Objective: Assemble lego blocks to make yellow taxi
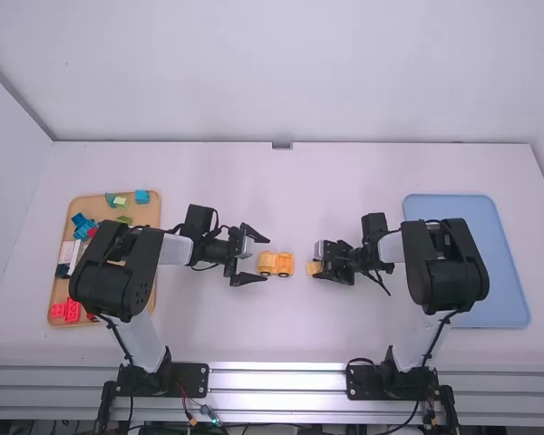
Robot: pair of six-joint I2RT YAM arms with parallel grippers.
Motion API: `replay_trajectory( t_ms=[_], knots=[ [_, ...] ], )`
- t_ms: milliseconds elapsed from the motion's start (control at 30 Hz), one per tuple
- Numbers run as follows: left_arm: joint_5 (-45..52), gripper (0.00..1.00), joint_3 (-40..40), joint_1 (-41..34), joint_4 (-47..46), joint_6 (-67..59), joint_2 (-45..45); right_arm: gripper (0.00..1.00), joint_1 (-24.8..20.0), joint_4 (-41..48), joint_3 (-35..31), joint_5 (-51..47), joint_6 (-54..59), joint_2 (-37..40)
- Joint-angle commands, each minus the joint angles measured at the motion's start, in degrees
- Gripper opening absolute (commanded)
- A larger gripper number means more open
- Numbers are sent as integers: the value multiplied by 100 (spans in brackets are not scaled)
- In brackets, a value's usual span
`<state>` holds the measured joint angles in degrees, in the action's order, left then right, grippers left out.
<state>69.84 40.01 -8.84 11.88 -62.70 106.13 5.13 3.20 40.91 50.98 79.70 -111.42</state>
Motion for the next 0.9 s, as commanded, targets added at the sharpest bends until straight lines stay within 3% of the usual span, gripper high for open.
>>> replay_trajectory(
  t_ms=[0, 200, 533, 667, 867],
  knots=[
    [103, 99, 59, 11, -2, 33, 50, 40, -76, 48, 39, -17, -28, -68],
    [98, 99, 59, -33, -2, 28, 50, 25, -101, 66, 39, 42, -13, -68],
    [-520, 99, 66, -179, 372, 35, 385, 22, -44, 437, 136, 645, -398, 481],
    [-398, 99, 59, -175, 671, 33, 699, 22, 214, 820, 299, 568, -570, 911],
    [-542, 100, 61, -289, 938, 35, 914, 22, 693, 223, 337, 284, -1532, 1016]
  ],
)
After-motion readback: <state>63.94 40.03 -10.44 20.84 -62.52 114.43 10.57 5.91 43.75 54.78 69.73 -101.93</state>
